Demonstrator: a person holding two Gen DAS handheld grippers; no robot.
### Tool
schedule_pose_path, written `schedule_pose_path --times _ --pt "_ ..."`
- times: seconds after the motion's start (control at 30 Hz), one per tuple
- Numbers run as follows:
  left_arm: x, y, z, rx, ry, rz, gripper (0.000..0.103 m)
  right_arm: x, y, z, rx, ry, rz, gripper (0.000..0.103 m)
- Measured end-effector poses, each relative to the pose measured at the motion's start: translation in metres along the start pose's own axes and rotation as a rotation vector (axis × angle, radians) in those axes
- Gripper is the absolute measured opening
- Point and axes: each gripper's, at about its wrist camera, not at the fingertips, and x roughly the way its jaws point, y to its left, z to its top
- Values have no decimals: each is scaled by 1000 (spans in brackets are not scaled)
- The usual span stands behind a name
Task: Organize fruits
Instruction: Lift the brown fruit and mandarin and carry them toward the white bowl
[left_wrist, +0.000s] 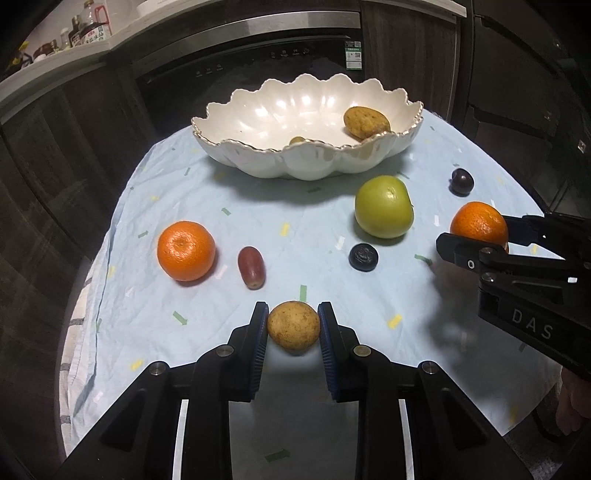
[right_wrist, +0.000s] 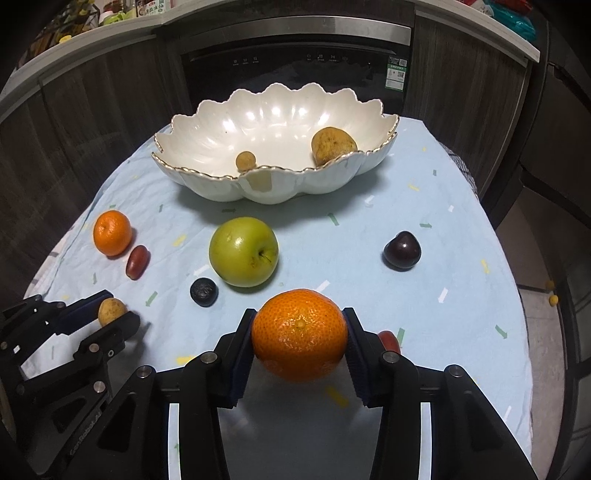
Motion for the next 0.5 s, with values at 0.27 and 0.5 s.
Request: schedule_pose_path --times 0.27,0.5 --pt "-8 6 8 -29 -19 -5 27 -8 1 6 4 -14 4 46" --pt "-16 13 18 -51 -45 -7 27 -20 3 20 7 -44 9 46"
